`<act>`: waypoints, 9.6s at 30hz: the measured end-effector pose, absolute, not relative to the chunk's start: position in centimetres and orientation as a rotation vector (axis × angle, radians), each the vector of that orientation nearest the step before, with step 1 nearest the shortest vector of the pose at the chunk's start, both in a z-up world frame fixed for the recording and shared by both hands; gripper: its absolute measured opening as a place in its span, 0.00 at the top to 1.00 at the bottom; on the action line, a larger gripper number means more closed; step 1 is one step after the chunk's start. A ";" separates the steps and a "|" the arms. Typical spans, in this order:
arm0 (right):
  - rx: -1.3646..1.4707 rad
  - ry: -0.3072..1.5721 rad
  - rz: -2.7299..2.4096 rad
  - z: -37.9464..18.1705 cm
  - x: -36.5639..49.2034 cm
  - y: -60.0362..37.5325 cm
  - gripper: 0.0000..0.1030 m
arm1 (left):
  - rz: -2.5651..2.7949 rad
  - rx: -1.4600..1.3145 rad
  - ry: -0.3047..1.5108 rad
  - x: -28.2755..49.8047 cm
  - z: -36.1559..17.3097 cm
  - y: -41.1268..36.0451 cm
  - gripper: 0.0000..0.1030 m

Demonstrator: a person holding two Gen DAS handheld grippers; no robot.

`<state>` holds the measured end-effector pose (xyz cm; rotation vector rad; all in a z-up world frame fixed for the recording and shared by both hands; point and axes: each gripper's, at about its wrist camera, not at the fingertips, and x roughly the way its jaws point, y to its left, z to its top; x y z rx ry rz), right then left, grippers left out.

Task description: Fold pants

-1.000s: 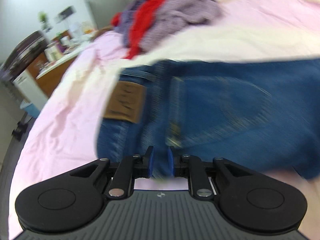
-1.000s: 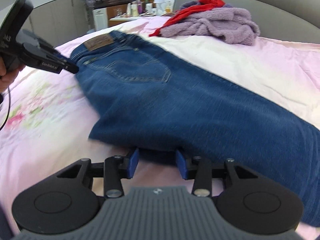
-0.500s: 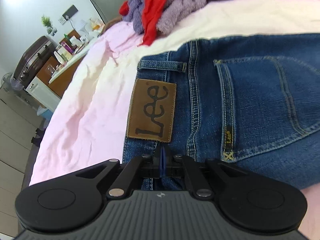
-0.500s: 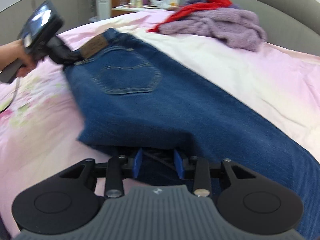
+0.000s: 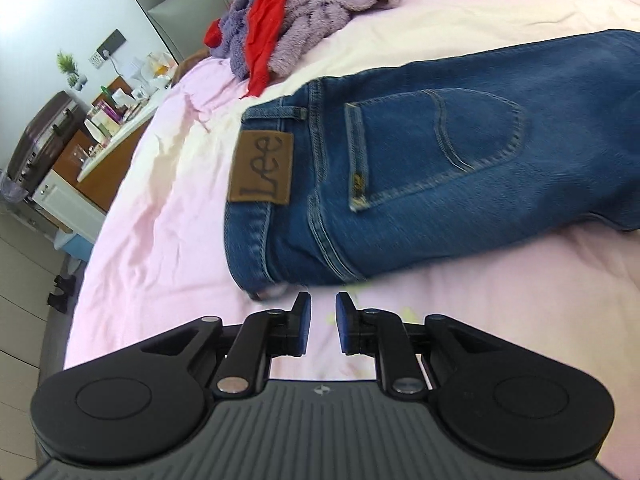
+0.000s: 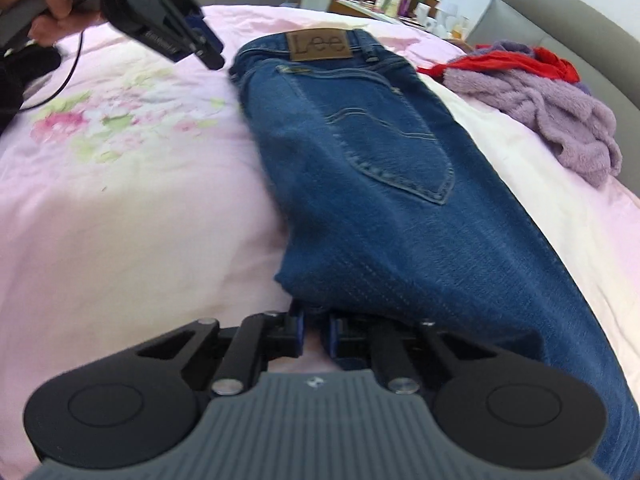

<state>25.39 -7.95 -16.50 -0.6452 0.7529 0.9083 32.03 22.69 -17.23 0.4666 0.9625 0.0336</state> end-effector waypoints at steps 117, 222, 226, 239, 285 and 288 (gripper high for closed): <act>0.931 0.649 -0.334 -13.7 26.8 -80.1 0.92 | -0.616 0.125 0.967 42.4 -19.8 -23.1 0.81; -0.076 0.960 0.205 -10.6 34.2 -41.7 0.65 | -0.275 -0.555 1.102 45.6 -24.1 0.4 0.27; -0.084 0.934 0.168 -10.8 32.9 -44.4 0.68 | -0.338 -0.670 1.099 46.0 -25.3 1.1 0.65; 0.048 0.843 0.107 -9.6 32.6 -49.5 0.90 | -0.345 -0.440 1.023 46.4 -21.9 0.0 0.85; -0.883 0.745 0.007 -17.0 23.4 -43.1 1.00 | -0.292 -0.016 1.081 44.3 -22.7 -4.4 0.59; -0.799 0.749 0.051 -14.6 24.7 -43.9 1.00 | -0.291 -0.013 1.043 44.1 -20.4 -3.6 0.59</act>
